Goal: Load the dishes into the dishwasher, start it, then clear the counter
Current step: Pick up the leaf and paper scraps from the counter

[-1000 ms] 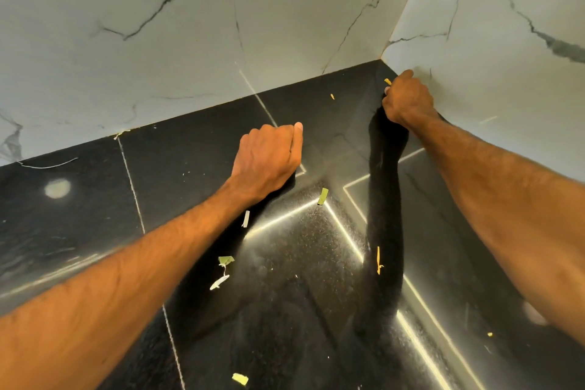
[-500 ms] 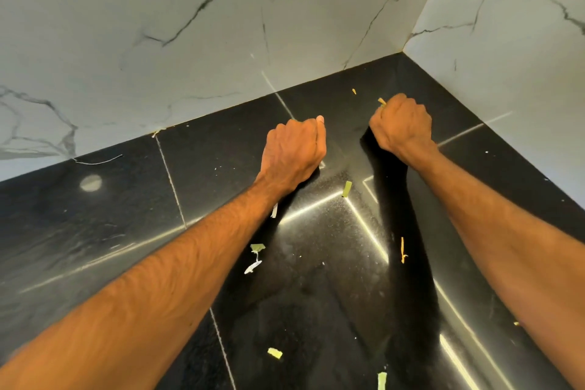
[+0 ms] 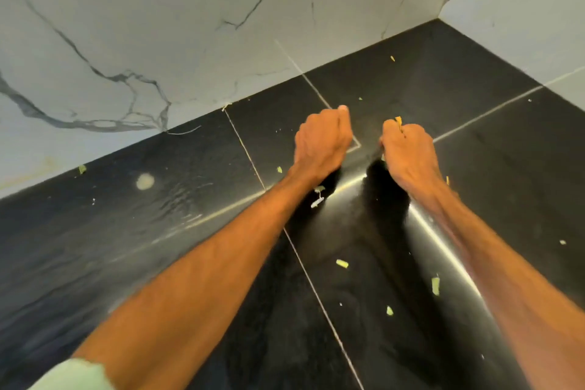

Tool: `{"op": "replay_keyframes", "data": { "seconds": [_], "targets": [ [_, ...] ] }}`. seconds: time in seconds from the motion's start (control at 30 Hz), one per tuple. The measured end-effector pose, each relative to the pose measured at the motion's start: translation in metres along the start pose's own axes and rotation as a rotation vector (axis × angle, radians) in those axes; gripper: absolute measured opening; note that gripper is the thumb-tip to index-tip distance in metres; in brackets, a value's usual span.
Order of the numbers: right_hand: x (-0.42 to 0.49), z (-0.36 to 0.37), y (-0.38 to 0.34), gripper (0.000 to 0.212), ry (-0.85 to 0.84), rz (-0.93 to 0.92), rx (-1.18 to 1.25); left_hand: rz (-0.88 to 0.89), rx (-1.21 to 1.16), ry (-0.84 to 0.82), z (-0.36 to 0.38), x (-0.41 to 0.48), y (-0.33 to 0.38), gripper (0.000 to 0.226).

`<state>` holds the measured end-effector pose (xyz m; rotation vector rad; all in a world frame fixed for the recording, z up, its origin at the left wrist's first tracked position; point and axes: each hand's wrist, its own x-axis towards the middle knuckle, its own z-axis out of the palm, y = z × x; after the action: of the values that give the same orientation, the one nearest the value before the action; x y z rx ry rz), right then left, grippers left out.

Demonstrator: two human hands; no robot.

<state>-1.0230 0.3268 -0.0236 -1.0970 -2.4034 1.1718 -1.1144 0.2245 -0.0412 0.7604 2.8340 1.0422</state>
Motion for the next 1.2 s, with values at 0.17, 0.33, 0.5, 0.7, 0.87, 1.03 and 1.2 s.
{"op": "replay_keyframes", "data": {
  "seconds": [0.17, 0.33, 0.5, 0.7, 0.87, 1.03, 1.2],
  "targets": [
    [-0.085, -0.002, 0.019, 0.035, -0.042, 0.161, 0.283, -0.058, -0.203, 0.071, -0.047, -0.091, -0.024, 0.053],
    [-0.183, -0.011, 0.032, 0.021, -0.121, 0.285, 0.402, -0.061, -0.409, -0.123, -0.065, -0.201, -0.017, 0.053],
    [-0.277, -0.029, 0.037, 0.018, -0.132, 0.332, 0.485, -0.041, -0.517, -0.382, -0.075, -0.289, 0.0, 0.055],
    [-0.392, -0.033, 0.076, 0.018, -0.148, 0.342, 0.546, -0.057, -0.596, -0.492, -0.089, -0.409, 0.013, 0.053],
    [-0.488, -0.017, 0.139, 0.022, -0.235, 0.537, 0.585, -0.615, -0.821, -0.664, -0.055, -0.525, -0.014, 0.045],
    [-0.518, 0.046, 0.229, 0.027, -0.24, 1.029, 0.664, -1.073, -0.699, -0.783, 0.037, -0.561, -0.078, 0.043],
    [-0.489, 0.114, 0.293, 0.026, -0.135, 1.097, 0.7, -1.152, -0.703, -0.746, 0.143, -0.546, -0.147, 0.036]
  ]
}}
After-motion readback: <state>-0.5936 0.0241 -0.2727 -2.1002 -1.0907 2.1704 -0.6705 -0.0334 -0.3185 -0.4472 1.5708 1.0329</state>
